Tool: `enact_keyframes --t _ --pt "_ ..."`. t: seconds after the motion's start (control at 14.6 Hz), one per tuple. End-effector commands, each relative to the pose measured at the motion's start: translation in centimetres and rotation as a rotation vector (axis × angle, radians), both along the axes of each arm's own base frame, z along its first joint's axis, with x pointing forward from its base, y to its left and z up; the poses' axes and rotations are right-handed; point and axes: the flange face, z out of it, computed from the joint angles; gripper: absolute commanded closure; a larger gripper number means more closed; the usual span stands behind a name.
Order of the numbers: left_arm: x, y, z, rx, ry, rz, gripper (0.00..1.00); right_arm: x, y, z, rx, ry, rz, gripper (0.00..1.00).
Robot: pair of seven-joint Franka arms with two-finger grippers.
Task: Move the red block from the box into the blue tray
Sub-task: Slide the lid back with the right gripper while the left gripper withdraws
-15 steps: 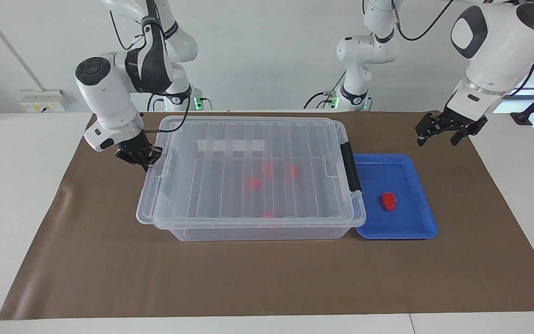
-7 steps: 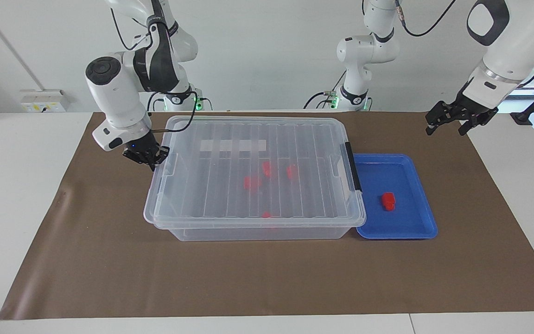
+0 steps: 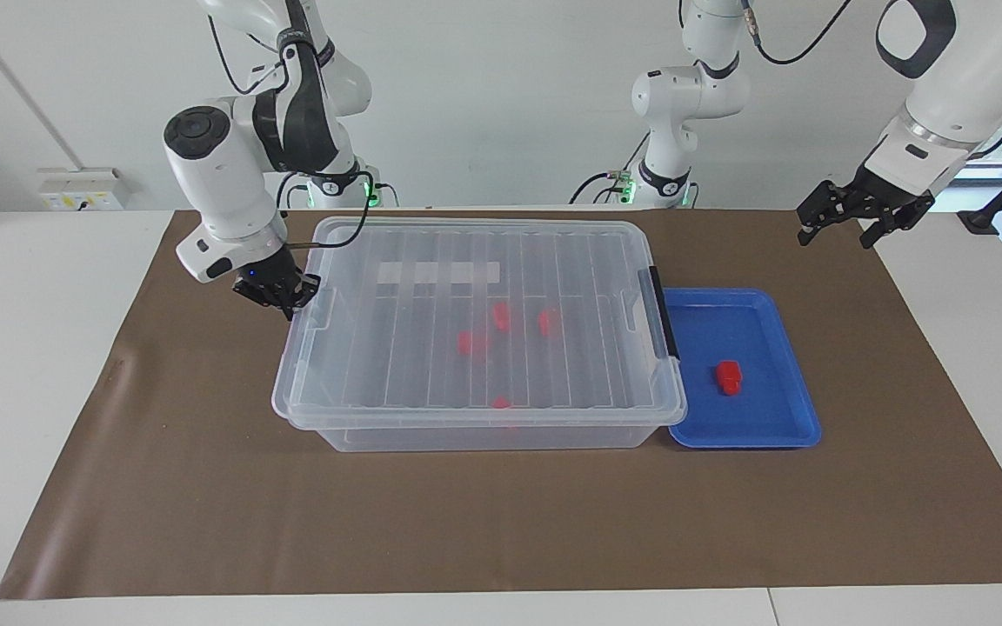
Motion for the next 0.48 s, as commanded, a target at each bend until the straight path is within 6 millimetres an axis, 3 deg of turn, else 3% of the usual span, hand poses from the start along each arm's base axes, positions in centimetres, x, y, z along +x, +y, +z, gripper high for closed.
enact_keyframes --t 0.0,0.14,0.41 --pt "-0.8 -0.1 0.1 -0.019 0.005 -0.015 0.0 0.1 -0.2 2.9 -0.003 0.015 -0.015 1.0" --pt "-0.8 -0.1 0.1 -0.019 0.007 -0.013 0.0 0.7 -0.7 6.0 -0.004 0.04 -0.018 1.0" --pt "-0.8 -0.1 0.1 -0.019 0.007 -0.013 0.0 -0.3 -2.7 13.3 -0.005 0.083 -0.027 1.0"
